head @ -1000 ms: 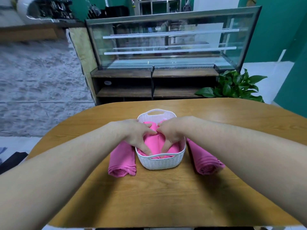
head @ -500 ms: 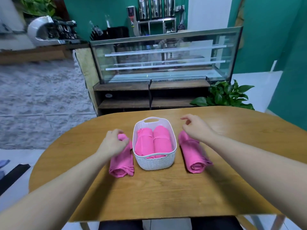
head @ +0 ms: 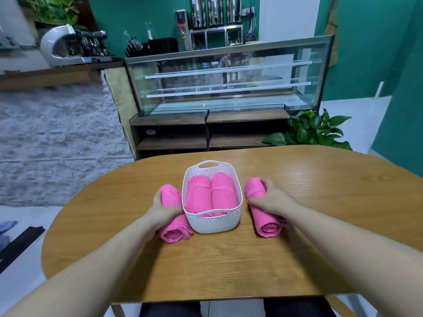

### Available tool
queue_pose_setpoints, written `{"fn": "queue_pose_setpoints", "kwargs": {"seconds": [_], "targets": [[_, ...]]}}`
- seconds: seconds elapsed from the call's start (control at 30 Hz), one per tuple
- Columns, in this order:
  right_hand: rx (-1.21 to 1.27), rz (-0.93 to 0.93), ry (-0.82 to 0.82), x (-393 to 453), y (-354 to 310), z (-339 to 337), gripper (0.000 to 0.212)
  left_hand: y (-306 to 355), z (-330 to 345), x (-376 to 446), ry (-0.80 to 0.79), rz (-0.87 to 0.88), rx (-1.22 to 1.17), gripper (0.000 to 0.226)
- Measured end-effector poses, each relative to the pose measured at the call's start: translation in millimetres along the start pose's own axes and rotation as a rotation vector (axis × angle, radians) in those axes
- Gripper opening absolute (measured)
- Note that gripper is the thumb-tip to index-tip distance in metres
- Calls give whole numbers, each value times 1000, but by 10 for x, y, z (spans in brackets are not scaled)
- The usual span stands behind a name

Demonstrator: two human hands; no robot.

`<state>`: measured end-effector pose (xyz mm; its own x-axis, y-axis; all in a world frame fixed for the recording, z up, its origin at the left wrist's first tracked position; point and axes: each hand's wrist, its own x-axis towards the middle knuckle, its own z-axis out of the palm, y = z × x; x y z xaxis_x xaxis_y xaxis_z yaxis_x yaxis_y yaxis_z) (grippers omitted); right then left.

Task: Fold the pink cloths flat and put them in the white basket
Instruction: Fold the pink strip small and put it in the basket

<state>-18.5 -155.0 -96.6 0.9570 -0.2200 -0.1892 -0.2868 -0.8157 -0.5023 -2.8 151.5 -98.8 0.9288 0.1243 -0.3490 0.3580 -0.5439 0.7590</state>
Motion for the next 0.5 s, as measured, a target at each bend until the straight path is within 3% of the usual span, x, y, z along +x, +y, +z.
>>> {"fn": "queue_pose_setpoints", "kwargs": {"seconds": [0.3,0.5], "targets": [[389,-20,79,24,131,-88,83,22,-68,-74,70,88,-144,102],[544,-155,35,-130,-312,-495,73,446,-336,-171,178,189,-106,108]]}}
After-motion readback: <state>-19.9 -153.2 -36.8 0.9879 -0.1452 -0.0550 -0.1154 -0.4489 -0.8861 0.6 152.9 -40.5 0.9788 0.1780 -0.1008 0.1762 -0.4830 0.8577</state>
